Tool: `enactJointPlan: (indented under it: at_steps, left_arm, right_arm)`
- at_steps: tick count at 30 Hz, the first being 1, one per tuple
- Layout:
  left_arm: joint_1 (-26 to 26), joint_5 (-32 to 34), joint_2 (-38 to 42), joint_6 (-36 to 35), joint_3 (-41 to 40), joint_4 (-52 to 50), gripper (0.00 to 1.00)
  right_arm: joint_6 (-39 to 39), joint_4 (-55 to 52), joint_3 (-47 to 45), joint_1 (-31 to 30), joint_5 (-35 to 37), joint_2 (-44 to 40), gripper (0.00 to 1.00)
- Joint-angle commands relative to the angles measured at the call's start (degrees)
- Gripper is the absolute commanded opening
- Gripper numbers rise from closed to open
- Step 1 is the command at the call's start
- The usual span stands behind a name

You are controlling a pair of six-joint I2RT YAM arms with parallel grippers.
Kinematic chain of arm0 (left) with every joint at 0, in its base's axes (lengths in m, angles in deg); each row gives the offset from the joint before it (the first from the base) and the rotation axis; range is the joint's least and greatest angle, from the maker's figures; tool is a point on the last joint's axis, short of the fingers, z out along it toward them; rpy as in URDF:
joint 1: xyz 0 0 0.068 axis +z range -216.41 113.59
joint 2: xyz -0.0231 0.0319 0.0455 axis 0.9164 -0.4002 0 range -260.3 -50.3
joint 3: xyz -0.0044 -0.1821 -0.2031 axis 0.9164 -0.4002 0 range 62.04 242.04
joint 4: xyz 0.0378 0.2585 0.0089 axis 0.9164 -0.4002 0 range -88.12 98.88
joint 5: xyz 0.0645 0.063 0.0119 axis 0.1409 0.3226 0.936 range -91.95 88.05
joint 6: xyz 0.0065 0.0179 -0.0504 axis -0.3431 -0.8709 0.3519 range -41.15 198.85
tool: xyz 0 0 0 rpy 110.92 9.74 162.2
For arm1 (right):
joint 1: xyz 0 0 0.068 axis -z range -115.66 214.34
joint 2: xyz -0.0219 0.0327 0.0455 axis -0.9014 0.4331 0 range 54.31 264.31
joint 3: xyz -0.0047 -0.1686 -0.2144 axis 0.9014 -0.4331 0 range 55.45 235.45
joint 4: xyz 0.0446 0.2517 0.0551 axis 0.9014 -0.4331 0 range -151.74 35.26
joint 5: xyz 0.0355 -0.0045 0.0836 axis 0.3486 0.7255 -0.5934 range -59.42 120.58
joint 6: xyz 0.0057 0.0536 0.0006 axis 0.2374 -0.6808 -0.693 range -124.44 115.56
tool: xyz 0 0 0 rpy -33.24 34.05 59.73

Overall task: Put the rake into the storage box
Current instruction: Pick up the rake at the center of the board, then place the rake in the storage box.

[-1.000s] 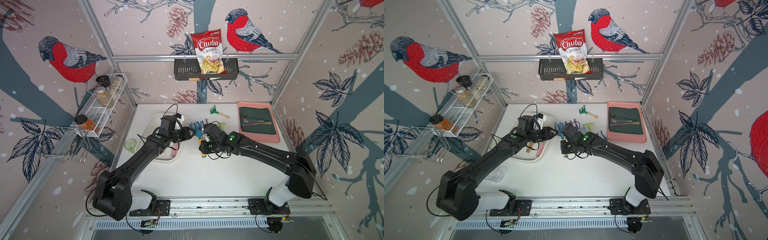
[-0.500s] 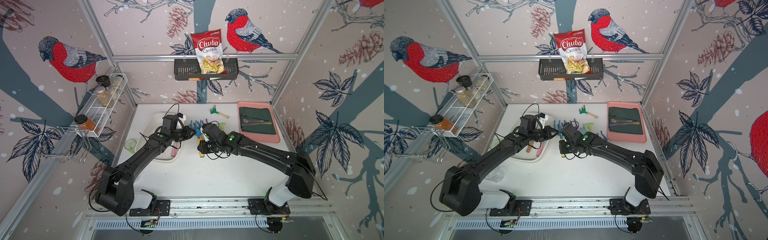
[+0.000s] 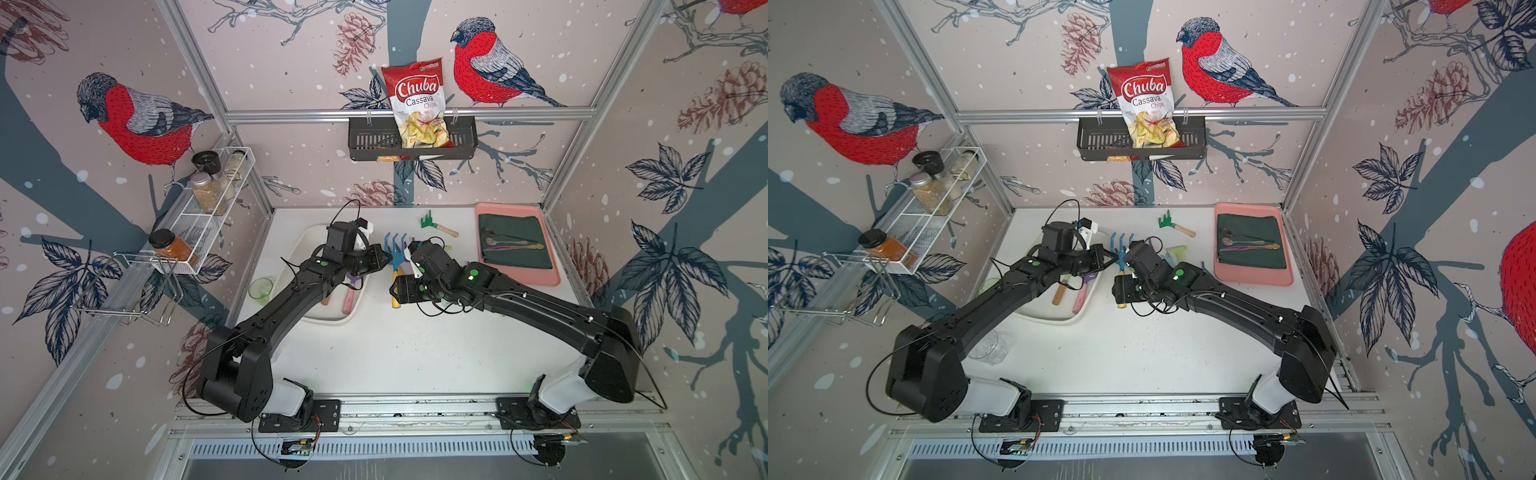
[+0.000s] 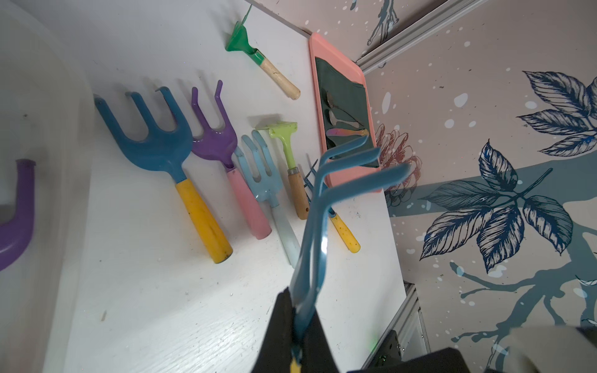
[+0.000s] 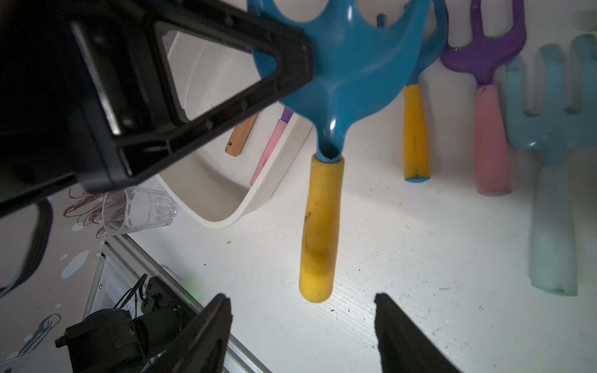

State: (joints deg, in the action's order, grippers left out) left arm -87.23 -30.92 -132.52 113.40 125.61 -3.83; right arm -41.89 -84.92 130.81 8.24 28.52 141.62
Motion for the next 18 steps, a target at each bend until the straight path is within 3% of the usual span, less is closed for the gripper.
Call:
enactJointPlan:
  at_steps: [1,7,10,18]
  left_arm:
    - [5.2,-3.8,-1.7,-7.3,4.8,-7.5,0.00]
    - [17.3,-7.9,-6.4,-19.9,15.0,-21.9,0.00]
    - [20.4,-7.5,-10.7,-24.5,19.0,-28.4,0.00]
    - [25.4,-4.4,-18.1,-27.9,19.2,-32.0,0.00]
  right_arm:
    - [0.0,0.3,-1.3,1.2,1.0,-2.6,0.73]
    - [0.5,0.1,-6.2,4.8,0.2,-7.4,0.70]
    - [0.7,0.2,-8.0,6.2,-0.6,-8.5,0.69]
    - [1.8,-0.1,-8.2,7.1,-1.1,-8.3,0.68]
